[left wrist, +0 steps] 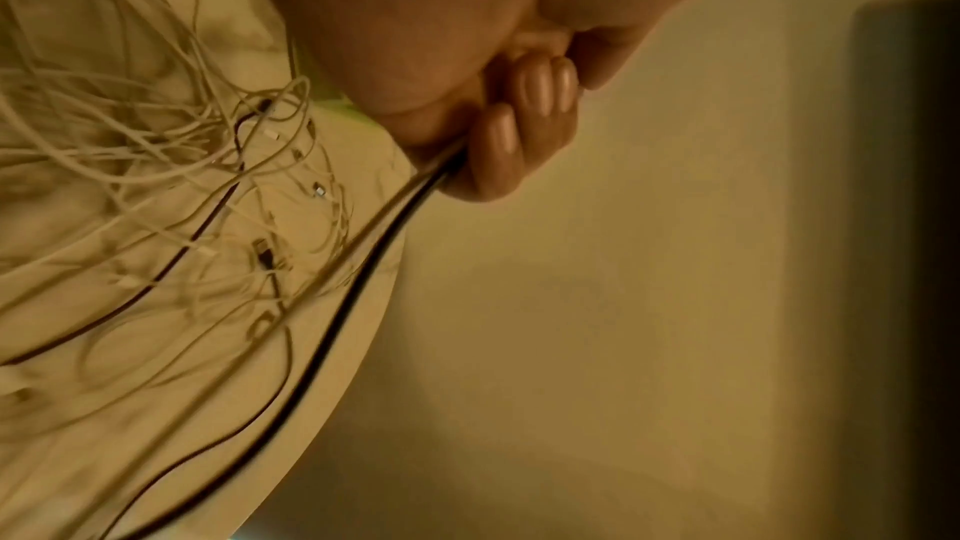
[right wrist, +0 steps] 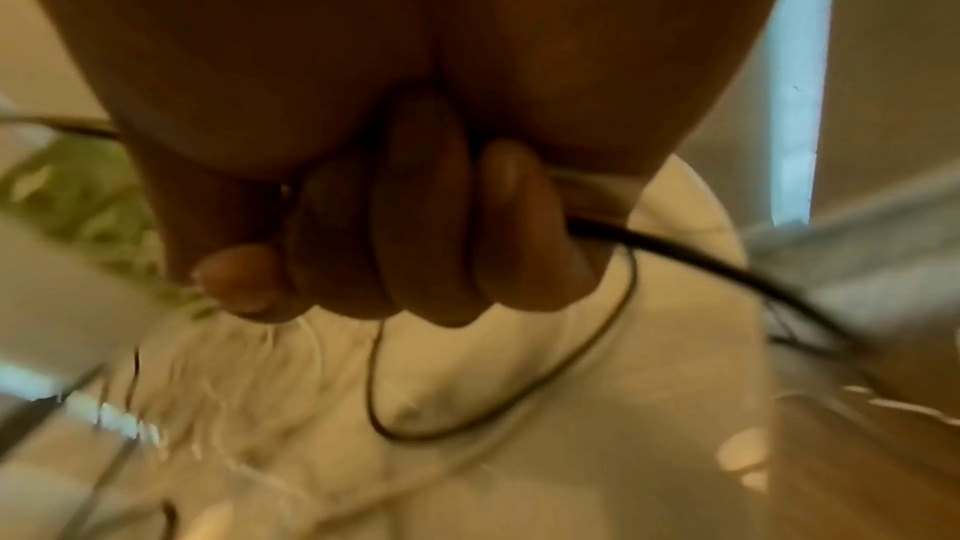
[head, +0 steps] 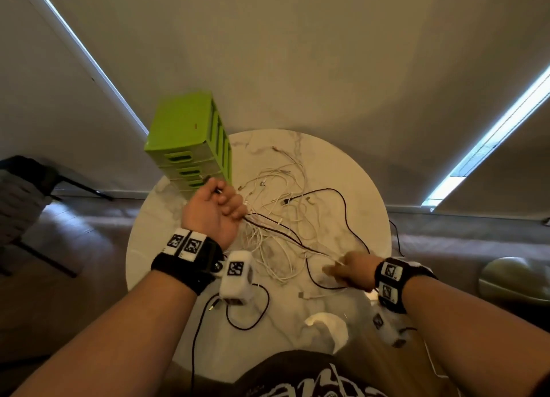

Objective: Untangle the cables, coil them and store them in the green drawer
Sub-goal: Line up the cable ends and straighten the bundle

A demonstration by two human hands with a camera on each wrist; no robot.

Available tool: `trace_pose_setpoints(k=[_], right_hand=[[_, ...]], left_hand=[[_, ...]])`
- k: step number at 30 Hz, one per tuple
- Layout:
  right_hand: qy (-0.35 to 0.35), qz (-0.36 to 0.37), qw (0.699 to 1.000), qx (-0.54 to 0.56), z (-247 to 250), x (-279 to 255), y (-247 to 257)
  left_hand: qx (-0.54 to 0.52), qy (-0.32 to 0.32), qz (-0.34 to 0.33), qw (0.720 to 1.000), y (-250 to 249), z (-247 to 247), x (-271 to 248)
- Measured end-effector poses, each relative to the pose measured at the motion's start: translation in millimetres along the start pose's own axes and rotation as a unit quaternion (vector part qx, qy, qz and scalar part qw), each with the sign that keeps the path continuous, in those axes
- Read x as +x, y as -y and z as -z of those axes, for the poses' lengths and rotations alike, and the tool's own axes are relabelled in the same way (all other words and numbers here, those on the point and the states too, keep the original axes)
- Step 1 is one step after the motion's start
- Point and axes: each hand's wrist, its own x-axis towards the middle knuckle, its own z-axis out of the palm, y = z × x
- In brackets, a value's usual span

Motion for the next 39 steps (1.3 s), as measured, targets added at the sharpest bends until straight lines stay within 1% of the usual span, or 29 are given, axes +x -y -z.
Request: trace_pose_setpoints(k=[1,2,3,4,6,7,9,11,12,14,15,17,19,21,22,23,25,26,28,29,30,31,32,33,34,35,36,37,39], right_hand=[[0.034,-0.008,0.999,-0.039,-5,-4,-5],[0.052,-0.014,0.997,-0.046,-8,-6,-11],[0.049,-0.022,0.997,-0.05,-11,-4,-17],[0.028,-0.032,0.997,-0.065,-13,-1,-22],[-0.032,-0.058,0.99,-0.126,-13,8,-30],[-0.038,-0.064,0.985,-0.157,-11,12,-29],[-0.026,-0.051,0.982,-0.182,-4,19,-21],[-0.04,-0.005,0.988,-0.146,3,20,-3],[-0.067,0.036,0.992,-0.104,6,19,9],[-0.124,0.133,0.983,-0.012,11,12,46],[-0.13,0.179,0.975,0.028,12,7,69],[-0.096,0.244,0.96,0.095,6,-1,114],[-0.033,0.264,0.952,0.151,-10,-2,145],[0.02,0.259,0.946,0.191,-31,1,156],[0.03,0.244,0.95,0.194,-39,2,155],[0.024,0.224,0.958,0.176,-44,2,152],[0.003,0.194,0.976,0.101,-44,2,142],[0.004,0.177,0.983,0.058,-42,3,136],[0.002,0.158,0.987,-0.012,-34,6,129],[-0.025,0.164,0.986,-0.023,-29,7,131],[-0.073,0.179,0.981,-0.009,-24,9,137],[-0.135,0.2,0.97,0.024,-18,9,148],[-0.198,0.221,0.953,0.064,-12,8,162],[-0.246,0.237,0.934,0.107,-6,5,178],[-0.272,0.249,0.918,0.146,-1,1,193],[-0.281,0.254,0.909,0.172,2,-1,207],[-0.281,0.256,0.907,0.182,4,-2,218],[-0.28,0.253,0.908,0.183,4,-3,227],[-0.294,0.249,0.904,0.188,2,-1,235]], left_hand=[[-0.012,-0.022,-0.032,0.999,-8,1,4],[-0.022,-0.042,-0.061,0.997,-16,2,8],[-0.028,-0.058,-0.087,0.994,-21,3,11],[-0.031,-0.071,-0.108,0.991,-24,4,14],[-0.032,-0.084,-0.126,0.988,-24,7,13],[-0.028,-0.085,-0.128,0.988,-22,9,11],[-0.012,-0.075,-0.121,0.99,-17,12,8],[0.007,-0.054,-0.105,0.993,-12,12,5],[0.019,-0.044,-0.096,0.994,-8,11,3],[0.041,-0.026,-0.076,0.996,2,8,1],[0.052,-0.018,-0.07,0.996,8,7,-1],[0.075,-0.009,-0.075,0.994,17,3,-1],[0.095,-0.019,-0.084,0.992,18,0,0],[0.118,-0.042,-0.092,0.988,10,0,4],[0.125,-0.052,-0.095,0.986,4,2,6],[0.126,-0.058,-0.097,0.986,-3,6,9],[0.118,-0.062,-0.091,0.987,-14,18,14],[0.12,-0.057,-0.089,0.987,-18,24,15],[0.163,-0.041,-0.091,0.982,-23,35,16],[0.201,-0.03,-0.097,0.974,-24,38,16],[0.245,-0.019,-0.104,0.964,-24,42,16],[0.292,-0.006,-0.115,0.949,-22,45,17],[0.339,0.007,-0.127,0.932,-19,51,19],[0.388,0.021,-0.139,0.911,-16,55,19],[0.43,0.038,-0.145,0.89,-13,58,19],[0.46,0.059,-0.146,0.874,-11,59,19],[0.471,0.08,-0.14,0.867,-8,59,19],[0.47,0.1,-0.133,0.867,-7,57,18],[0.463,0.119,-0.122,0.87,-6,53,17]])
